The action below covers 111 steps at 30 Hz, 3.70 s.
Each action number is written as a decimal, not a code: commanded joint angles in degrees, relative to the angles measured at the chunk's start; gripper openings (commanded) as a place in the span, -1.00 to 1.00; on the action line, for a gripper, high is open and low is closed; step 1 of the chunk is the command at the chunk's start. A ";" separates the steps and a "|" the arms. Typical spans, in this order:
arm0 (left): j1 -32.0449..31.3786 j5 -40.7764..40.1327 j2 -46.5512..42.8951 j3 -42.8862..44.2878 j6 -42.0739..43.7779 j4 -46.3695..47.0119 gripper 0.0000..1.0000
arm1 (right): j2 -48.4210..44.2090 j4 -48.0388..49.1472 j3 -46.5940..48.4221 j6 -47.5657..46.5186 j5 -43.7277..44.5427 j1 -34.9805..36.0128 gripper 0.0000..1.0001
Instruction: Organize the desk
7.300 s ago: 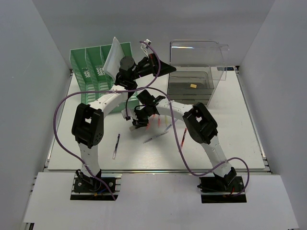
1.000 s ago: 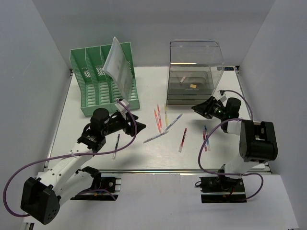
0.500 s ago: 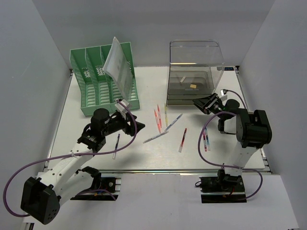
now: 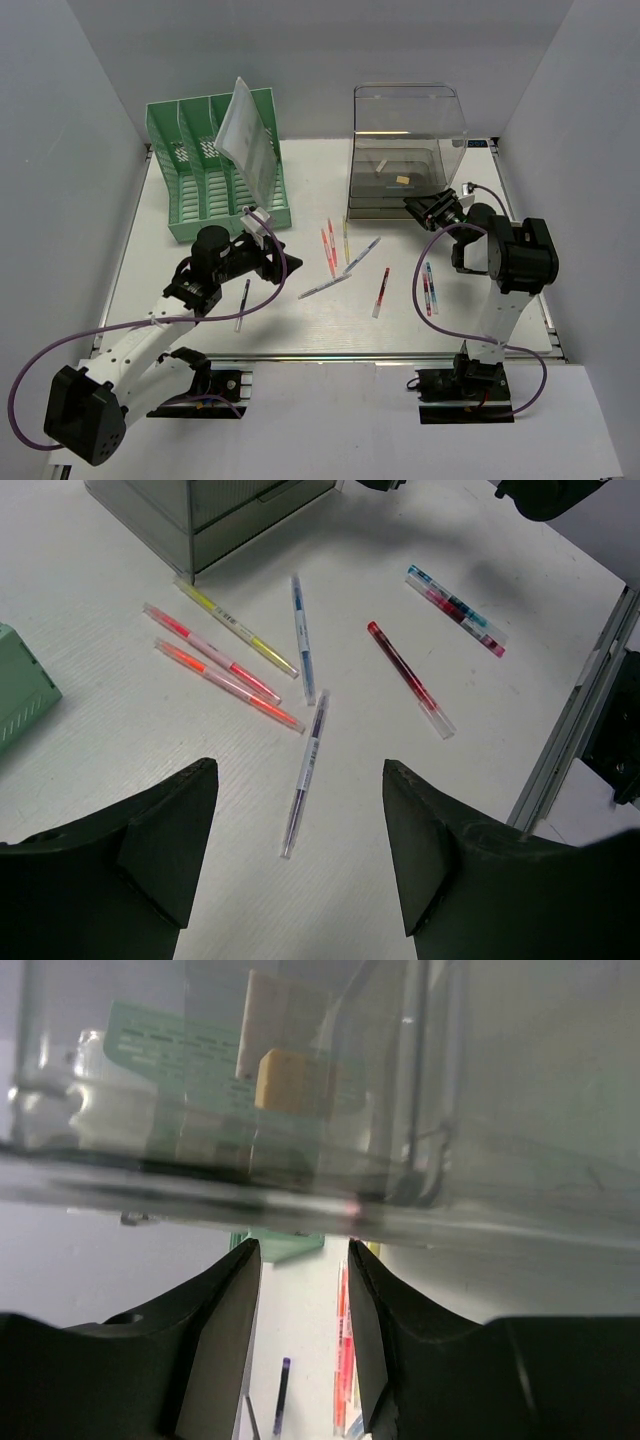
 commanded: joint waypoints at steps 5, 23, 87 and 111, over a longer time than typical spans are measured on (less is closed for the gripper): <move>-0.27 -0.72 0.27 -0.67 0.84 -0.12 0.53 | 2.67 5.95 3.75 1.69 2.54 0.18 -0.12; -0.27 -0.37 0.18 -0.68 0.66 -0.04 0.53 | 2.94 8.68 3.93 3.98 5.26 1.06 -0.69; -0.27 -0.63 -1.84 -0.94 -0.04 -0.21 0.54 | -16.49 -12.78 -9.17 -10.96 -8.45 -2.36 0.26; -0.27 -8.37 -2.10 3.28 -2.15 -7.24 0.32 | -46.27 -91.32 7.26 -84.21 -1.98 -2.89 -0.35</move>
